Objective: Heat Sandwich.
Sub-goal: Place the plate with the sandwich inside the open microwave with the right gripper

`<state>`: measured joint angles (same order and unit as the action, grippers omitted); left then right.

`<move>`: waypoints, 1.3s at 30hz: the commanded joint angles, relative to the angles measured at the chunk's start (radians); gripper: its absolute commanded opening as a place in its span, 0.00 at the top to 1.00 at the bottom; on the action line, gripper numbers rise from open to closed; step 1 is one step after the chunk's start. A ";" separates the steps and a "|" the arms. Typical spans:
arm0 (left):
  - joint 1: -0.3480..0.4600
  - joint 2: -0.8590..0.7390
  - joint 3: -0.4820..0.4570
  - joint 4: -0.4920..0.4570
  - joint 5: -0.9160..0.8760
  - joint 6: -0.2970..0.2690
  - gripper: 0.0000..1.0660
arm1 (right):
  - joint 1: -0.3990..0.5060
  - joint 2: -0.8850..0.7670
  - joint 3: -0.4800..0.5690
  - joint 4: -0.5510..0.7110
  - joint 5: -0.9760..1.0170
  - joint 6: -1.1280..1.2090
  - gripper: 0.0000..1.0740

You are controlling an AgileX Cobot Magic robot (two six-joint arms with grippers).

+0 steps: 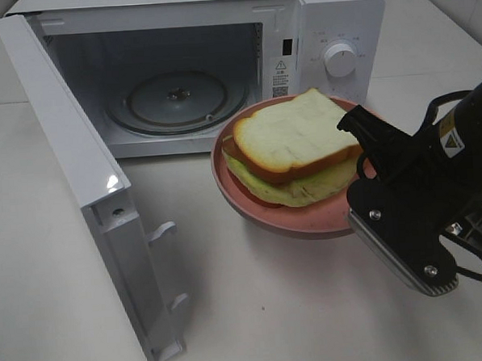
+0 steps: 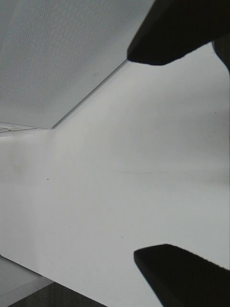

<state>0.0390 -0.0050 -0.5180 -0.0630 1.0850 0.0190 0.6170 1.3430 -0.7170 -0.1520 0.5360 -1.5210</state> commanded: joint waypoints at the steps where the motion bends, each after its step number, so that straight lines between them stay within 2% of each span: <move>1: 0.001 -0.022 0.001 0.003 -0.013 -0.003 0.10 | -0.007 -0.008 0.005 0.008 -0.038 -0.018 1.00; 5: 0.001 -0.022 0.001 0.003 -0.013 -0.003 0.10 | -0.006 -0.008 0.005 0.025 -0.050 -0.022 1.00; 12: 0.001 -0.022 0.001 0.003 -0.013 -0.003 0.10 | 0.060 0.033 0.004 0.033 -0.120 -0.033 1.00; 19: 0.001 -0.022 0.001 0.003 -0.013 -0.003 0.10 | 0.060 0.074 -0.011 0.058 -0.165 -0.038 1.00; 39: 0.001 -0.022 0.001 0.003 -0.013 -0.003 0.10 | 0.060 0.270 -0.212 0.086 -0.180 -0.064 1.00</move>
<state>0.0390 -0.0050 -0.5180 -0.0630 1.0850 0.0190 0.6770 1.6060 -0.9050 -0.0730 0.3910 -1.5700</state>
